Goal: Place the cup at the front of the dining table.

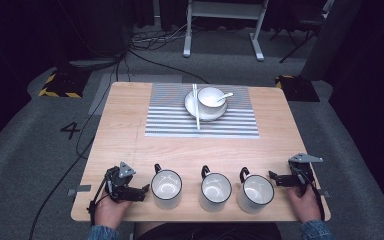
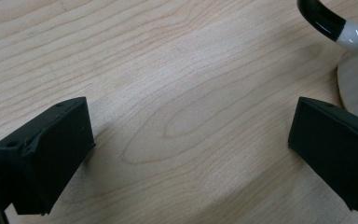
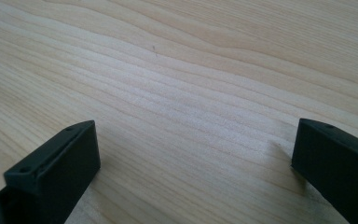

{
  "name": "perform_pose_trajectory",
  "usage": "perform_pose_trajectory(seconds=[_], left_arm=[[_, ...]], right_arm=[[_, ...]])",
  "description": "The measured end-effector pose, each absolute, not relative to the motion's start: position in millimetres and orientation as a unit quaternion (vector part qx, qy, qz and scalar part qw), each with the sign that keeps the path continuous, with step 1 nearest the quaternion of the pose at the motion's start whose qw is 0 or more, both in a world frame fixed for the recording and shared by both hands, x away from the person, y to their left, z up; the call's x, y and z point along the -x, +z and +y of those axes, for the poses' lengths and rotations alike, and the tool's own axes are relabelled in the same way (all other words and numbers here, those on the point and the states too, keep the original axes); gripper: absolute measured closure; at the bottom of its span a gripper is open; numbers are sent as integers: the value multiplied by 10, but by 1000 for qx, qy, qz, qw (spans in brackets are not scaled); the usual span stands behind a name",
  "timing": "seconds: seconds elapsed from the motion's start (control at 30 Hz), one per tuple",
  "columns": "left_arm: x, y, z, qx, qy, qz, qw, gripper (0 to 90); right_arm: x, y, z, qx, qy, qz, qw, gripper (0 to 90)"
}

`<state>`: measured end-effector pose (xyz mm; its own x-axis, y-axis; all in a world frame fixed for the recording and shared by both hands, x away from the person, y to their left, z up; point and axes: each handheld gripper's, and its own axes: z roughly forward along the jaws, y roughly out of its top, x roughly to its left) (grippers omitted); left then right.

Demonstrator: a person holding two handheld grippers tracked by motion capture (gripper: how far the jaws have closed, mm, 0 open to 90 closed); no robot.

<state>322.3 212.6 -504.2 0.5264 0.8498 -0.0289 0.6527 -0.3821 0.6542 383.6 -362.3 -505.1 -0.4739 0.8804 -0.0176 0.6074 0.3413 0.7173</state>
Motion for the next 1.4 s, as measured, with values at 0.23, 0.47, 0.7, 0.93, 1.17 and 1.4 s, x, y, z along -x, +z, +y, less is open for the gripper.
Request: perform_pose_trajectory(seconds=[0.23,0.47,0.7,0.93,1.17,1.4], left_arm=[[-3212,-5040,2116,-815,159,463,310,0],[-3218,-5036,2138,-816,153,460,315,0],[-3155,-4940,2214,-779,194,455,385,0],[-3054,-4793,2261,-732,200,472,448,0],[-2949,-4641,2263,-712,165,485,480,0],[-2838,-4481,2206,-707,169,478,493,0]], right_arm=[[-3836,-5051,-3623,-470,330,792,206,10],[-3836,-5051,-3623,-470,330,792,207,10],[-3837,-5051,-3623,-469,330,792,207,10],[-3836,-5051,-3623,-469,330,792,207,10],[-3836,-5051,-3623,-470,330,792,207,10],[-3836,-5051,-3623,-469,330,792,207,10]])
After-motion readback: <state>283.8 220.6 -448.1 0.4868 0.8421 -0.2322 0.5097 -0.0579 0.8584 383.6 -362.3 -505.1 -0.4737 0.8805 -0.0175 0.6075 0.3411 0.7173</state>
